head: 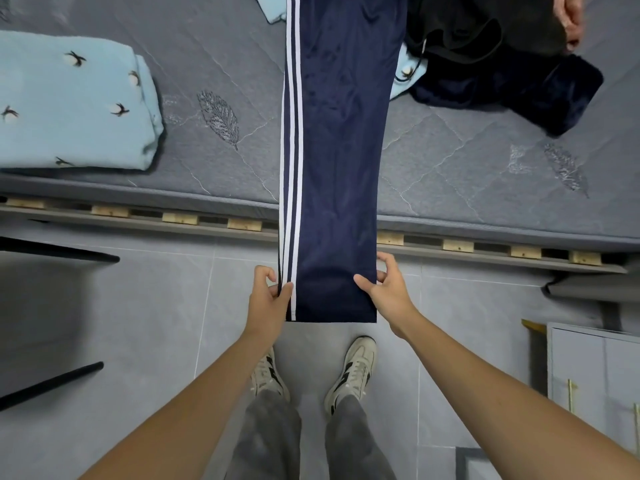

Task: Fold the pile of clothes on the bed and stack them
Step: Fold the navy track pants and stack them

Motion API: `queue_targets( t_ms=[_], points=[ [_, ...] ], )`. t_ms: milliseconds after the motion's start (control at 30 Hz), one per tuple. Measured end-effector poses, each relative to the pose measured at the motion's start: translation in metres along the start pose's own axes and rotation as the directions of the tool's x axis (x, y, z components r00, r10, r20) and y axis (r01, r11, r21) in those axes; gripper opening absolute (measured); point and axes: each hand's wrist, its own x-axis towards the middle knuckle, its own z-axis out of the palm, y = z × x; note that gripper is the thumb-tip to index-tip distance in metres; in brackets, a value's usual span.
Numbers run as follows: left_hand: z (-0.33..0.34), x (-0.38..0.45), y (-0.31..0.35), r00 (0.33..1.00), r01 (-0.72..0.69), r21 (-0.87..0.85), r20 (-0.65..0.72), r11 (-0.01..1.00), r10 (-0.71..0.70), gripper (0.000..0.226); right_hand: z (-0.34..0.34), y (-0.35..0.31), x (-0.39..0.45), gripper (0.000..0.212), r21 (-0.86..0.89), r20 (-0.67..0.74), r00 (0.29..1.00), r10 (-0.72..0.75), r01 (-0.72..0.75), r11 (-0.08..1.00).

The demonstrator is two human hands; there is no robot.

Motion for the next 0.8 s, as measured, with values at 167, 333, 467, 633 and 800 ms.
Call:
queue_targets(
  t_ms=[167, 333, 467, 633, 800],
  points=[
    [-0.007, -0.024, 0.015, 0.994, -0.054, 0.066, 0.098, 0.996, 0.047, 0.013, -0.005, 0.003, -0.028, 0.065, 0.010, 0.070, 0.995, -0.077, 0.076, 0.997],
    [-0.014, -0.034, 0.027, 0.994, -0.032, 0.032, 0.108, 0.999, 0.028, 0.019, -0.008, 0.001, -0.044, 0.012, 0.010, -0.043, 0.991, -0.125, 0.125, 0.992],
    [-0.018, -0.034, 0.036, 0.989, 0.027, -0.034, 0.147, 0.999, -0.022, 0.028, -0.014, -0.006, -0.046, 0.012, 0.085, -0.067, 0.996, -0.063, 0.069, 0.994],
    [-0.018, -0.024, 0.047, 0.983, 0.059, -0.043, 0.177, 0.997, -0.050, 0.048, -0.024, -0.021, -0.042, 0.040, 0.218, -0.014, 1.000, 0.022, -0.018, 0.976],
    [-0.016, -0.023, 0.052, 0.976, -0.018, 0.054, 0.218, 0.998, 0.006, 0.054, -0.033, -0.025, -0.035, 0.052, 0.076, 0.098, 0.993, -0.061, 0.054, 0.996]
  ],
)
